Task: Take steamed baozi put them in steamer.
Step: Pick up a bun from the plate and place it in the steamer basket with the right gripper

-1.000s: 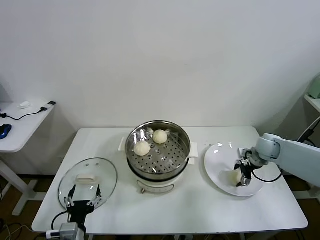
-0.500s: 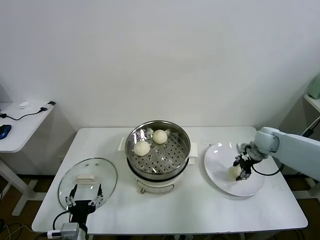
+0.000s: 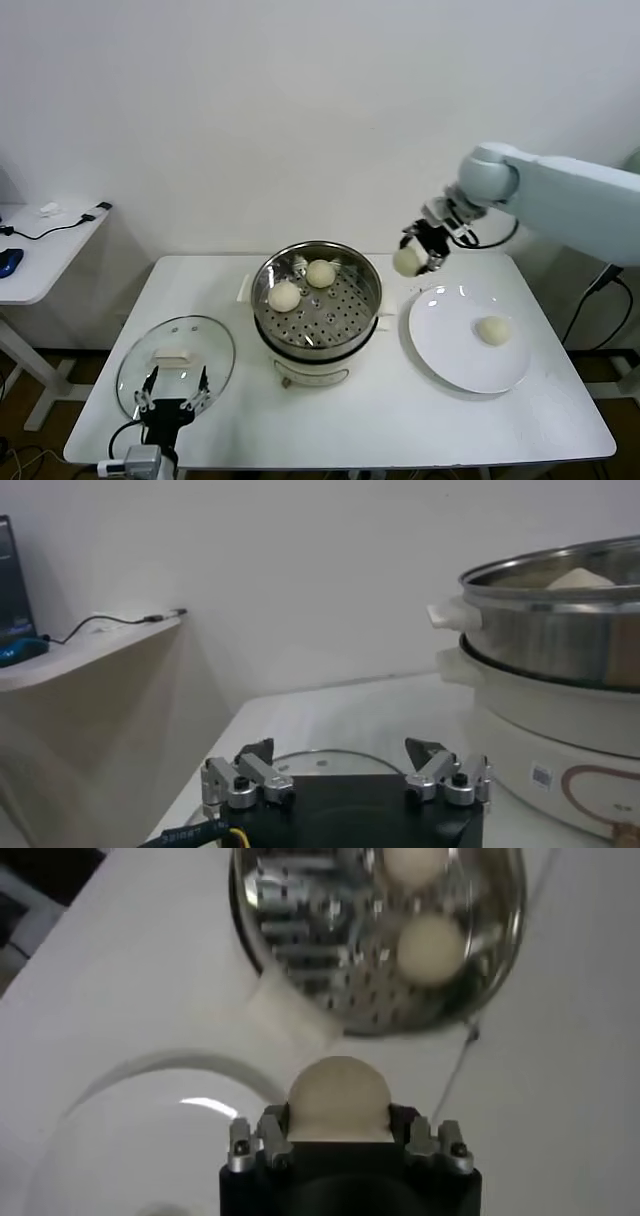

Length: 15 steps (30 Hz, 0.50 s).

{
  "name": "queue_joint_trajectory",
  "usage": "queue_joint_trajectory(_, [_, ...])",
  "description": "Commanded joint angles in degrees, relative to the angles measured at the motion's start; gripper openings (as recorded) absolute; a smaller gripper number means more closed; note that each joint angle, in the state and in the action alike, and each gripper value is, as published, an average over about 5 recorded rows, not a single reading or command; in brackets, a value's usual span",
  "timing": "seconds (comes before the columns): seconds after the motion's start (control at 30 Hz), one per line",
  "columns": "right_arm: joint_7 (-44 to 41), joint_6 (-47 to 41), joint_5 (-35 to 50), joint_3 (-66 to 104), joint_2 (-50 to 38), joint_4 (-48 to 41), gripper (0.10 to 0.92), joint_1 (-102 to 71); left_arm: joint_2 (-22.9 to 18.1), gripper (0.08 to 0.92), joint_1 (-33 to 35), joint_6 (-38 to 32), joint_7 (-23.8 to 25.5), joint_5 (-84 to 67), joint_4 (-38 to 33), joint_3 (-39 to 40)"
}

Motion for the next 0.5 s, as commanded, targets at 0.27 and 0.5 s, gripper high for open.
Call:
queue_joint_trajectory(0.27, [6.5,19.3,-14.2,-2.7,18.1,7.8,0.667,-0.8,0.1,0.823,0.3,-0.1,0.0,0.2,0.0,0.0])
queue_joint_trajectory(0.5, [6.8,20.2,-15.5,-4.0,20.7,4.7,0.670,-5.8,0.1,0.823,0.4,-0.1,-0.1,0.1,0.3,-0.5])
